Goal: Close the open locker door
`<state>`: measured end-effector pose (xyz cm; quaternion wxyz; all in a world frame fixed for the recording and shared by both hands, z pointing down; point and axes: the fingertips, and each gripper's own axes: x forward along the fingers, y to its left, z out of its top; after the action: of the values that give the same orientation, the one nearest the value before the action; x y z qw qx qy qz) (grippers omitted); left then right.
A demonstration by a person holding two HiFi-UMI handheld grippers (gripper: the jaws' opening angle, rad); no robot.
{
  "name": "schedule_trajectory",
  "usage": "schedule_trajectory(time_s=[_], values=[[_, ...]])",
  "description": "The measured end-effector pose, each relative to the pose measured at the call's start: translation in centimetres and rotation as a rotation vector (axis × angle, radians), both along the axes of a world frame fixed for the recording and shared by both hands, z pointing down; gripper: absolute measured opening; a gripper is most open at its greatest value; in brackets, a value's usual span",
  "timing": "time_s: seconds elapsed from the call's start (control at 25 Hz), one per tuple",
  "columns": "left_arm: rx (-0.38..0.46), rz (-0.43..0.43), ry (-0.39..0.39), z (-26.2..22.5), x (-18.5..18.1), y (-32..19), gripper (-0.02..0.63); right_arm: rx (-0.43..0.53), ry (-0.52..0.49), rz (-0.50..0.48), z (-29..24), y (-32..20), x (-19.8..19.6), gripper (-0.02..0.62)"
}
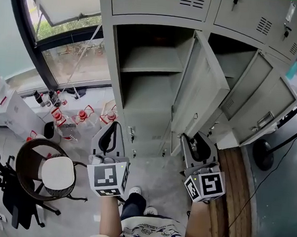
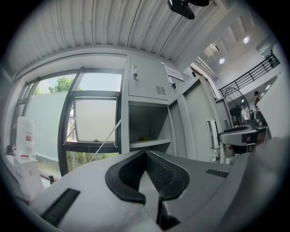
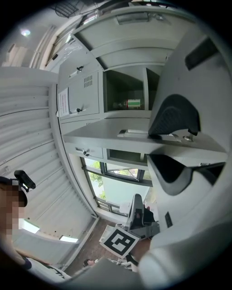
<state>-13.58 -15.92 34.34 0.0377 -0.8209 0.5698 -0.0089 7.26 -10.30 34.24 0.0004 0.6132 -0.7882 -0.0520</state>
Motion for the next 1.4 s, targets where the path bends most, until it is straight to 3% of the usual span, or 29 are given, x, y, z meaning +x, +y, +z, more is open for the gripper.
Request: schedule_trajectory(time_s=[0.92, 1.04, 1.4], values=[[-0.009, -0.094, -0.007, 0.0, -3.8, 0.0, 0.003, 0.013, 0.050, -0.137, 0.1, -2.4, -6.2, 0.150], [0.000, -0.109, -0.005, -0.1, -4.6, -0.1, 0.003, 0.006, 0.041, -0.144, 0.0, -3.1, -6.8, 0.187], [-0.004, -0.162, -0.002, 0.1, -7.4, -0.6, 0.003, -0.001, 0.045, -0.192, 0.1, -4.9, -9.6, 0.162]])
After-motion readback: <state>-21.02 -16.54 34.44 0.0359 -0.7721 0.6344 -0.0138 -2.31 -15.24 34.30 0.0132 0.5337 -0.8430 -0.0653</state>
